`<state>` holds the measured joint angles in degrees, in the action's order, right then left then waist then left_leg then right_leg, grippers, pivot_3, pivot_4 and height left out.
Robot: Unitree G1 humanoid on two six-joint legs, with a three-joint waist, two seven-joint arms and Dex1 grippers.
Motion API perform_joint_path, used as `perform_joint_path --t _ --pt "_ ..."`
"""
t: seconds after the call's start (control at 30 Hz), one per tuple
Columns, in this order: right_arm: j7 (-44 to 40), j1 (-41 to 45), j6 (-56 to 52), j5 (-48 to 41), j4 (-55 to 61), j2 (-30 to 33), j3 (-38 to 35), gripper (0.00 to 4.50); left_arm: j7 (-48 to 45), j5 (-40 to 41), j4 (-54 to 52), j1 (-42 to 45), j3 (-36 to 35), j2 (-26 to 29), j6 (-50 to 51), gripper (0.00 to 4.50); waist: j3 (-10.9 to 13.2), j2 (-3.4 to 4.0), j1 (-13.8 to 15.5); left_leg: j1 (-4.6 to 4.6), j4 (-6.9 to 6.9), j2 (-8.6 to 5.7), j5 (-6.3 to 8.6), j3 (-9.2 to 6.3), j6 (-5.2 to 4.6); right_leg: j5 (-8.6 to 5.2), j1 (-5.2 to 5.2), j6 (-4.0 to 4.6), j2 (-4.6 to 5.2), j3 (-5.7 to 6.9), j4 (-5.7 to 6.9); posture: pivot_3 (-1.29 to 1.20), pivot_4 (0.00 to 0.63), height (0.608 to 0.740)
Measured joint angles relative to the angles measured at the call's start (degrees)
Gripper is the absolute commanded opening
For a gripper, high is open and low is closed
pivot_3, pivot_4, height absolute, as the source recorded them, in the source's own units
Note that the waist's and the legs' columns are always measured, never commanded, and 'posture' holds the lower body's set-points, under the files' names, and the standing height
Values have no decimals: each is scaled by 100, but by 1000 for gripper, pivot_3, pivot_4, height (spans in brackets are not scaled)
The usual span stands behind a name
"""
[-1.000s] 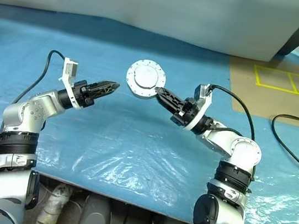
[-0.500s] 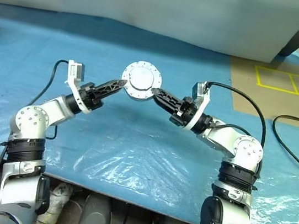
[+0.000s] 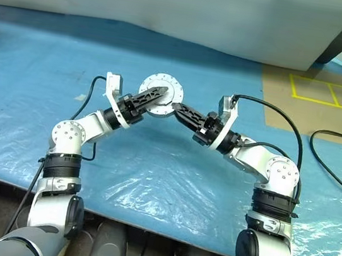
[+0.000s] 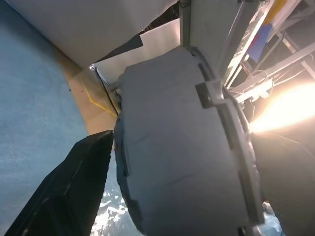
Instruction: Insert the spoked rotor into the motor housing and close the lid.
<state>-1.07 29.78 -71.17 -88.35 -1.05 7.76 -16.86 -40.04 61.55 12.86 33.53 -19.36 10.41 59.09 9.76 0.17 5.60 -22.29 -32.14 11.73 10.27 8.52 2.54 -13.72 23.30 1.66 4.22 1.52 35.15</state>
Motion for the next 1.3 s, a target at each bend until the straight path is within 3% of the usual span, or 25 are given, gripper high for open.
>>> perform_joint_path --t 0.03,0.2,0.27,0.37,0.57,0.83,1.13,1.3 --pt "5 -15 22 -6 0 27 22 1137 50 0 28 0 -2 -11 -3 4490 0 0 3 0 -2 0 0 -1 0 0 0 0 0 0 1 0 150 740" --pt "24 -88 179 -47 0 106 136 1137 206 1 2 -1 0 -117 -57 3003 0 0 9 -3 -8 -1 0 -2 0 3 0 -4 1 0 3 0 150 740" --pt "21 -101 223 -66 0 147 169 1137 269 11 4 -2 15 -151 -51 3003 0 -1 9 -4 -10 -1 0 -3 0 3 0 -5 1 0 5 0 150 740" --pt "16 -103 253 -87 4 180 215 1137 287 53 -69 -52 36 -166 -46 2662 0 -1 -1 -3 -11 -1 0 -3 0 3 0 -5 1 -1 6 0 150 740" --pt "63 -121 401 -57 90 189 356 1137 321 113 -133 -109 29 -84 -30 2654 0 -1 4 -4 -15 -2 0 -4 0 3 0 -5 1 -1 8 0 150 740" --pt "-103 -120 690 254 244 243 470 3846 433 97 -28 -98 18 -26 13 2405 0 -1 6 -4 -18 -2 0 -5 0 4 -1 -7 1 -1 11 0 150 740" --pt "-104 -117 676 135 179 271 539 3846 353 106 213 28 -4 180 90 2405 0 -1 -3 -3 -20 -1 0 -5 0 4 0 -7 1 -1 16 0 150 740" --pt "-202 -81 675 -31 197 285 566 3846 466 12 595 125 -405 713 -230 2405 0 -1 -28 4 -18 1 0 -6 0 4 0 -7 -3 -4 20 0 150 740"
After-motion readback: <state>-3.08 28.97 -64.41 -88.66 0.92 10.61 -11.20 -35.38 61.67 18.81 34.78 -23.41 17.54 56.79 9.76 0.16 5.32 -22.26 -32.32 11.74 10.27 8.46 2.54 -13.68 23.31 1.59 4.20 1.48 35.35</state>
